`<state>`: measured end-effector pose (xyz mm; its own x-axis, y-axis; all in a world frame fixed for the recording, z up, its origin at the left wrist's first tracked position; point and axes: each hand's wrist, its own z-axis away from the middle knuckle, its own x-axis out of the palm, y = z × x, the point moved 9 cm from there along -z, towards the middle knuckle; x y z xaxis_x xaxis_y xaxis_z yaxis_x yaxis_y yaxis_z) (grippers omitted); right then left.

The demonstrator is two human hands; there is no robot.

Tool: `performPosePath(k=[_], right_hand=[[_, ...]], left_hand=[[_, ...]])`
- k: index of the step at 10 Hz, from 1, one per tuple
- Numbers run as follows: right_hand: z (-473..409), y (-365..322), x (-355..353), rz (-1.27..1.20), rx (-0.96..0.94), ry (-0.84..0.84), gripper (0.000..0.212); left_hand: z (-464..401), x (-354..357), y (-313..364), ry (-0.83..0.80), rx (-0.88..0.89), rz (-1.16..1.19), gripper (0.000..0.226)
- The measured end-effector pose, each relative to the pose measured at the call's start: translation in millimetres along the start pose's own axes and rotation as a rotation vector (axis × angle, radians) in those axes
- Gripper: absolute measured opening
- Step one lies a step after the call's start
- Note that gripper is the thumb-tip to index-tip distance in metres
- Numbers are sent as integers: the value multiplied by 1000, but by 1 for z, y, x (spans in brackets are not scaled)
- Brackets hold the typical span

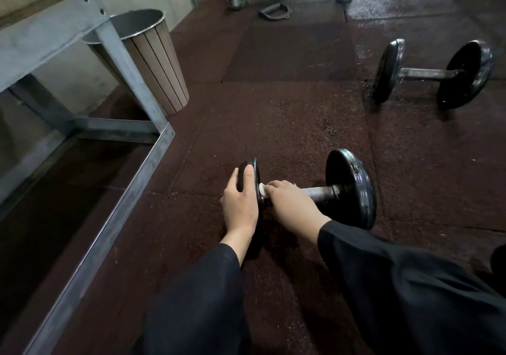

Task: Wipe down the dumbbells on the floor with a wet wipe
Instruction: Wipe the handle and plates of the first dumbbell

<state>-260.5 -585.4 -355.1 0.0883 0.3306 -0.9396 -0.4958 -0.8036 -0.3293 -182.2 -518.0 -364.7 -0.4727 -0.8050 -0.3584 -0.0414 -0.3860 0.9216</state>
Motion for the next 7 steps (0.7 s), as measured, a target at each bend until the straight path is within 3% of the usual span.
performPosePath(k=[3,6,7], right_hand=[[2,-8,-7,173,44,-50,35],[19,1,3,-94,50,-10,37],[25,-4,4,-18,27,-1,41]], left_hand=[[3,-1,1,-1,1,19,52],[2,-1,1,7,23,25,50],[2,-1,0,13,28,20,50]])
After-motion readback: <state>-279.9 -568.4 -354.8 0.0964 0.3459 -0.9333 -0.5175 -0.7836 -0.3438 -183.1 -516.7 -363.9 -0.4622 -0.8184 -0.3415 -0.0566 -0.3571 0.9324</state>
